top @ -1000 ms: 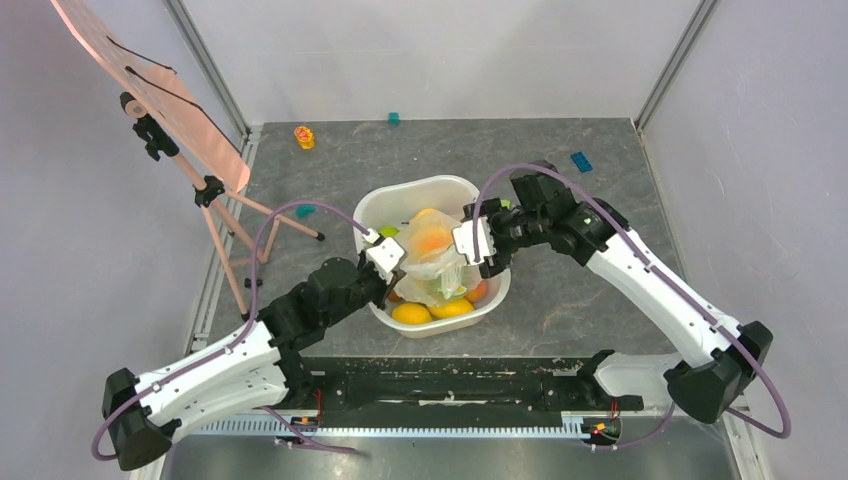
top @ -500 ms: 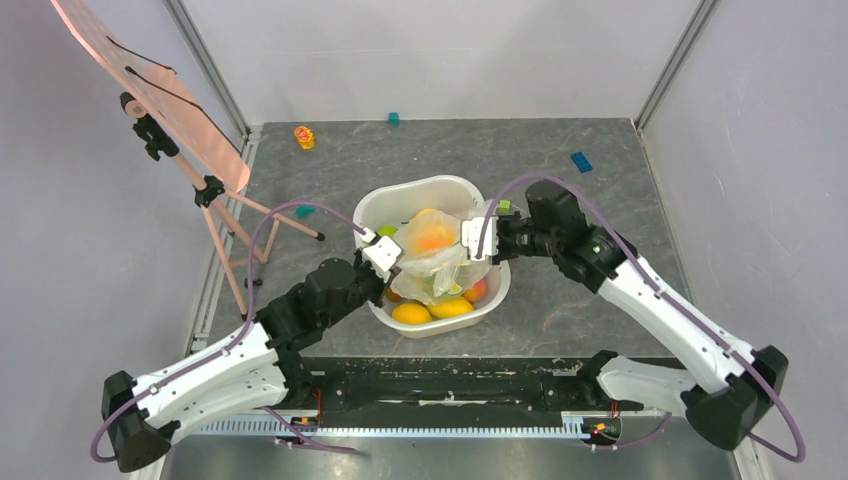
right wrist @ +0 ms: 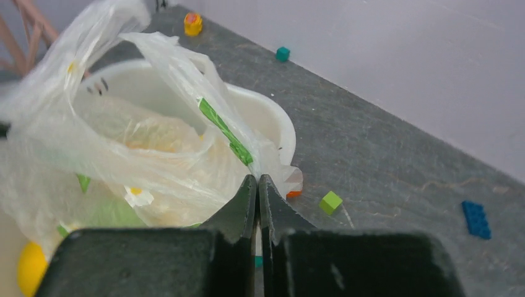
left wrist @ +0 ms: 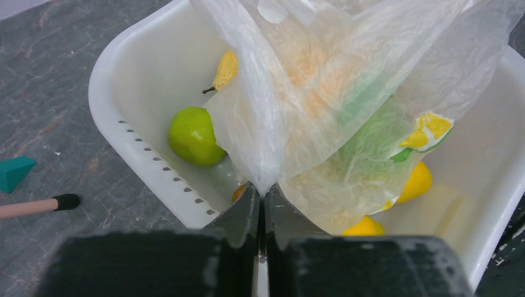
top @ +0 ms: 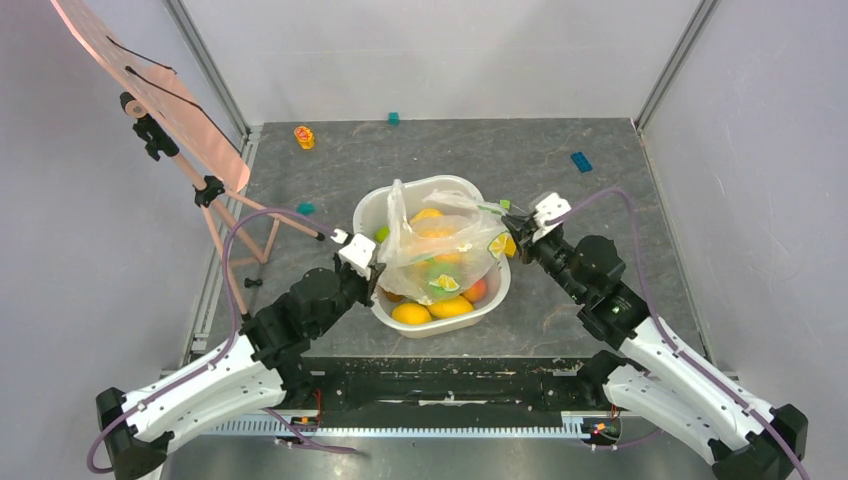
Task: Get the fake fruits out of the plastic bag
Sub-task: Untie the plastic bag from the bin, then pick up the plastic bag from the bin.
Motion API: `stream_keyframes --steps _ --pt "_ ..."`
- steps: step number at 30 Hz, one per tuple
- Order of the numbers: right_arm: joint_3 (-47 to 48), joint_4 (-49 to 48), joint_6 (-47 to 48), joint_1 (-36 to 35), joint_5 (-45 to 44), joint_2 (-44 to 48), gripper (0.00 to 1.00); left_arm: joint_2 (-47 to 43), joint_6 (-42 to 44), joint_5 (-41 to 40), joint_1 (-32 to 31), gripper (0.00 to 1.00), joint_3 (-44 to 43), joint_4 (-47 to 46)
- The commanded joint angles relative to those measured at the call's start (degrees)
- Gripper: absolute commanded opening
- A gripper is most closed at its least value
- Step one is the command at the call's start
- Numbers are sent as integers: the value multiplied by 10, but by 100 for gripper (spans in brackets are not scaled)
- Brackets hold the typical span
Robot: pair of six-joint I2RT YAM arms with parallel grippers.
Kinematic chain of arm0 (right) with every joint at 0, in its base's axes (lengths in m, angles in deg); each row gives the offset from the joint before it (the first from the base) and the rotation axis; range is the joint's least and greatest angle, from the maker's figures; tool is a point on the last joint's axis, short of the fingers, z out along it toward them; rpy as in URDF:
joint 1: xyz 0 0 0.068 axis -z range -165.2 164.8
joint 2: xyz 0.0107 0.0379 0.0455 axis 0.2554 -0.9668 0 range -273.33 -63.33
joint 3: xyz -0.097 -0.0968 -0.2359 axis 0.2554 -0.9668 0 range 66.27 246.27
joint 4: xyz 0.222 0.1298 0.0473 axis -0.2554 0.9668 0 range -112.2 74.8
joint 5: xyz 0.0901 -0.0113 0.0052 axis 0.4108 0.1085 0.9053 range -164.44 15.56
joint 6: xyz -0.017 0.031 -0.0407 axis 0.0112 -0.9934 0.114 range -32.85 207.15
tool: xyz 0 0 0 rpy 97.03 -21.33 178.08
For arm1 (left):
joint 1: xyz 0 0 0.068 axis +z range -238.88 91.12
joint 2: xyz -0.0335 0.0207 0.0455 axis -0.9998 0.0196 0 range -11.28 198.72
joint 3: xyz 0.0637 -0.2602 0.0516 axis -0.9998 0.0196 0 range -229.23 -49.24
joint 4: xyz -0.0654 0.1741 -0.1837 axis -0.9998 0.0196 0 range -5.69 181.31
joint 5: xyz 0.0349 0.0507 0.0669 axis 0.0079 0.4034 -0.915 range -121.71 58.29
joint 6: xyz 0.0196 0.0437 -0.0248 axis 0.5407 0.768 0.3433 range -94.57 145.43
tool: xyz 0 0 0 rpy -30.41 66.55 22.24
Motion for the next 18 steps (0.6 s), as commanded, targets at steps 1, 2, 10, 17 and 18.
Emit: stream_keyframes --steps 1,2,10,17,18 --pt "-17 -100 -214 3 -127 28 0 -27 -30 -47 1 18 13 -4" --pt "-26 -111 -229 3 -107 33 0 -34 -27 -38 0 29 17 -13" --pt "-58 -152 -273 3 -41 38 0 -33 1 83 0 92 18 -130" --pt "-62 -141 -270 3 -24 50 0 64 0 63 2 100 -36 -169" --pt "-62 -138 -268 3 -20 54 0 79 -2 46 3 100 -48 -164"
